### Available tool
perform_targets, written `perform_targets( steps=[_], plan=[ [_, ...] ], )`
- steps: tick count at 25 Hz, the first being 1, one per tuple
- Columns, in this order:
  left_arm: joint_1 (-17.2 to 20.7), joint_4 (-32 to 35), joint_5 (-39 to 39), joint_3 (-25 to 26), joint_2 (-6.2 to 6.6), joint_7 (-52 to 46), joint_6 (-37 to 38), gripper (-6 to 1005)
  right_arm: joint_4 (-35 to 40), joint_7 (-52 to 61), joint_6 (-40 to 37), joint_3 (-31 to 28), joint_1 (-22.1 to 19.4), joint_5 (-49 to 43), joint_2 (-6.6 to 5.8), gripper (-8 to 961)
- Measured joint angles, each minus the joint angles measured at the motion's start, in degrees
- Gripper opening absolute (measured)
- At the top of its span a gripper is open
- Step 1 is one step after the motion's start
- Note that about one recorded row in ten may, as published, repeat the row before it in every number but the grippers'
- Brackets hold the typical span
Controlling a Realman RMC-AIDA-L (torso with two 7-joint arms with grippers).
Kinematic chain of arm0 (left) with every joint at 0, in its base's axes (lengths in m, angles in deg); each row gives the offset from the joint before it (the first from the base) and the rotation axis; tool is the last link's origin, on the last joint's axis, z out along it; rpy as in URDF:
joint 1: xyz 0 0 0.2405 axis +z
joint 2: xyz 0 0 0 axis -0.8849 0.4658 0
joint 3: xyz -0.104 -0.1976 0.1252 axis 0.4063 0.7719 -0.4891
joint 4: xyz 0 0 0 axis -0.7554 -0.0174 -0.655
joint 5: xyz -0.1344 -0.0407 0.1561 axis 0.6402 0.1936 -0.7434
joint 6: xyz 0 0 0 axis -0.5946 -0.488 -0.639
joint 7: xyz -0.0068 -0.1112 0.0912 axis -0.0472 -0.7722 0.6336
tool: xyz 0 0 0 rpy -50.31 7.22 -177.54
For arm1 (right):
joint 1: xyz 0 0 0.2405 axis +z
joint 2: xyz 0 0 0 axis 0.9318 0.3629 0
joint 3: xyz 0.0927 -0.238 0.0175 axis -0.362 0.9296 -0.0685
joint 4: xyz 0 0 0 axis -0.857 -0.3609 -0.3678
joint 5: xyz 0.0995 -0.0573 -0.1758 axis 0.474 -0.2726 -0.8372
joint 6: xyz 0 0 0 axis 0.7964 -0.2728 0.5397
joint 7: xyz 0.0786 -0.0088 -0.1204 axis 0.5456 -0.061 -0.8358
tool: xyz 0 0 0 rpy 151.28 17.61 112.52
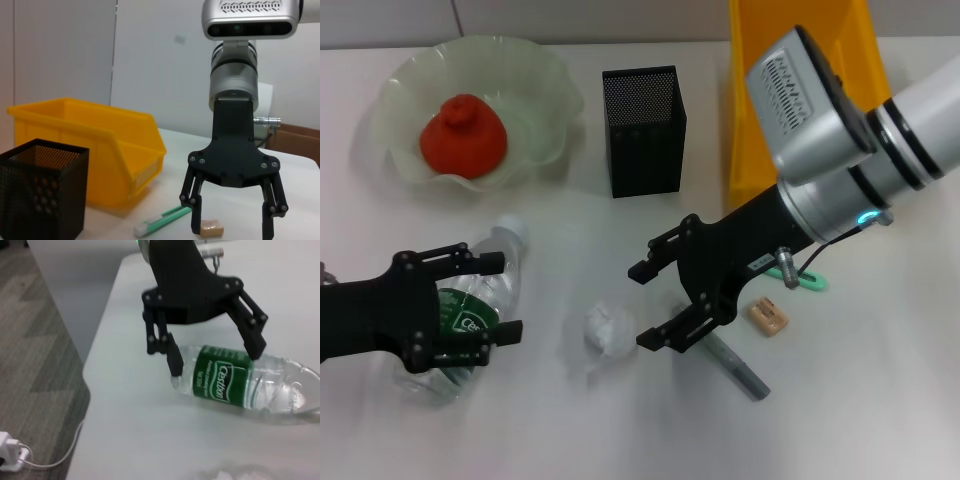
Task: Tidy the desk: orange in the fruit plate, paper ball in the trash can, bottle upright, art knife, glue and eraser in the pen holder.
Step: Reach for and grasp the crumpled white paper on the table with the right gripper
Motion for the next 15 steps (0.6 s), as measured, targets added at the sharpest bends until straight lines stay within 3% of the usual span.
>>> perform_targets(
  steps=[4, 7, 9, 11, 15],
  plan=[
    [0.7, 0.0, 0.0, 0.6, 1.27, -0.6, 0.2, 825, -0.4, 0.0, 3.8, 4.7, 0.0, 2.3, 0.06, 794],
    [0.7, 0.0, 0.0, 0.6, 1.27, -0.6, 0.2, 825, -0.5, 0.0, 5.7, 6.7, -0.1, 3.5, 0.11, 794],
    [1.7, 0.0, 0.1, 1.1, 2.45, -0.7, 0.4, 825, -0.8, -0.2, 7.3, 8.6, -0.2, 4.7, 0.13, 794],
    [1.7, 0.0, 0.1, 1.1, 2.45, -0.7, 0.4, 825, -0.9, -0.2, 8.7, 10.4, -0.2, 5.5, 0.16, 794],
    [3.0, 0.0, 0.1, 1.3, 3.73, -1.3, 0.9, 825, -1.0, -0.2, 11.0, 12.9, -0.4, 6.0, 0.28, 794]
  ],
)
